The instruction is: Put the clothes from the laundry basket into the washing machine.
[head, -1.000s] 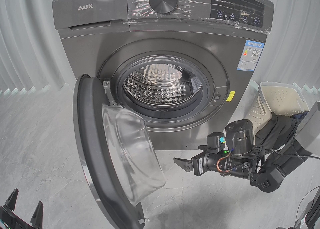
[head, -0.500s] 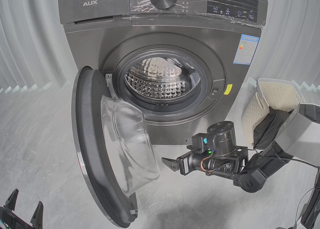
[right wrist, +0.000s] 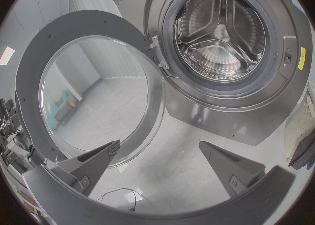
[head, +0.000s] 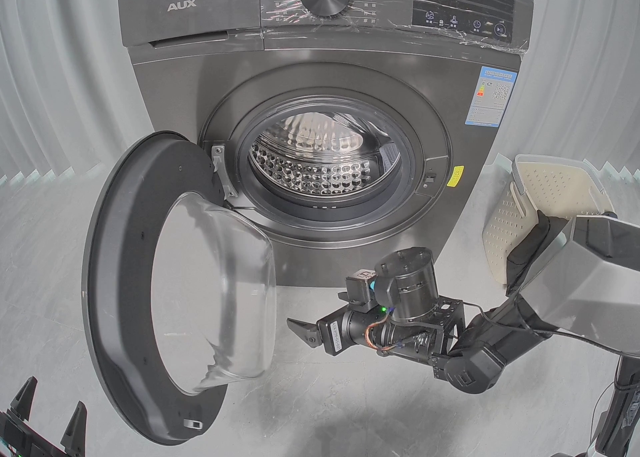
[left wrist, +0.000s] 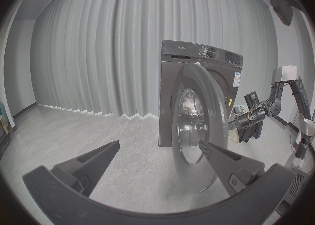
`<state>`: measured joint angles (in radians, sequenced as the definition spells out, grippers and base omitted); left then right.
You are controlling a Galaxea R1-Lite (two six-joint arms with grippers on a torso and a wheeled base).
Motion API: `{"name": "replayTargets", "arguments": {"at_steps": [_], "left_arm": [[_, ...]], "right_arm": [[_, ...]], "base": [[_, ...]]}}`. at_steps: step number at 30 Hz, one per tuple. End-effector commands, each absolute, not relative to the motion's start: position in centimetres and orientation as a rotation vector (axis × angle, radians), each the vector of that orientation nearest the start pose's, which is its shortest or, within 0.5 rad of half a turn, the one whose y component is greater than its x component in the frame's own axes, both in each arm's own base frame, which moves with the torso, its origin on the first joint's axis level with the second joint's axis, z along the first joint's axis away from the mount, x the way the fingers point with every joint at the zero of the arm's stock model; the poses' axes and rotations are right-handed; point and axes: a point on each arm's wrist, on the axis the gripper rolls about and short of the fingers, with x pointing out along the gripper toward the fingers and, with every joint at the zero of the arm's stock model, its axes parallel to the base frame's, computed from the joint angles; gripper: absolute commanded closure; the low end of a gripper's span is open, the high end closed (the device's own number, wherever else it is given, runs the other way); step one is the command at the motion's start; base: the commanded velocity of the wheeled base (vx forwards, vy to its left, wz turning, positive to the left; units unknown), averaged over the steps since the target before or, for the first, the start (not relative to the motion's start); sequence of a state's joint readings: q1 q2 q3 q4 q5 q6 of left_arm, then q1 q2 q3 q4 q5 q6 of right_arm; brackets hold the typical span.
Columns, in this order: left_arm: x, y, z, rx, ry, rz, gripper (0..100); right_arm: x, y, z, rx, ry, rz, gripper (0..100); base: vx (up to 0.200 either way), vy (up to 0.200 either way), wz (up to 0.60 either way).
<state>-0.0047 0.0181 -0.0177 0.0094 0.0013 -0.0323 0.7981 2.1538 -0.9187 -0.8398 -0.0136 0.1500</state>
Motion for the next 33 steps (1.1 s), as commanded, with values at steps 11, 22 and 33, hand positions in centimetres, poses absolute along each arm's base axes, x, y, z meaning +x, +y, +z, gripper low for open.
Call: {"name": "replayTargets", "arguments": {"at_steps": [11,22,33], "left_arm": [[-2.3,0.0,7.6,-0.035,0.005,-0.001,0],[-2.3,0.0,7.6,-0.037,0.005,-0.001,0],[-2.3,0.0,7.6,-0.037,0.005,-0.003,0]], "right_arm": [[29.4,31.5,4.7,-0.018,0.422,0.775,0],[30.6,34.8,4.8,0.011,0.351,0.806,0],[31.8,36.6,5.4,0.029,0.315,0.816,0]], "base": [[-0.036,0.000,0.00],[0.000,0.000,0.00],[0.000,0.000,0.00]]}}
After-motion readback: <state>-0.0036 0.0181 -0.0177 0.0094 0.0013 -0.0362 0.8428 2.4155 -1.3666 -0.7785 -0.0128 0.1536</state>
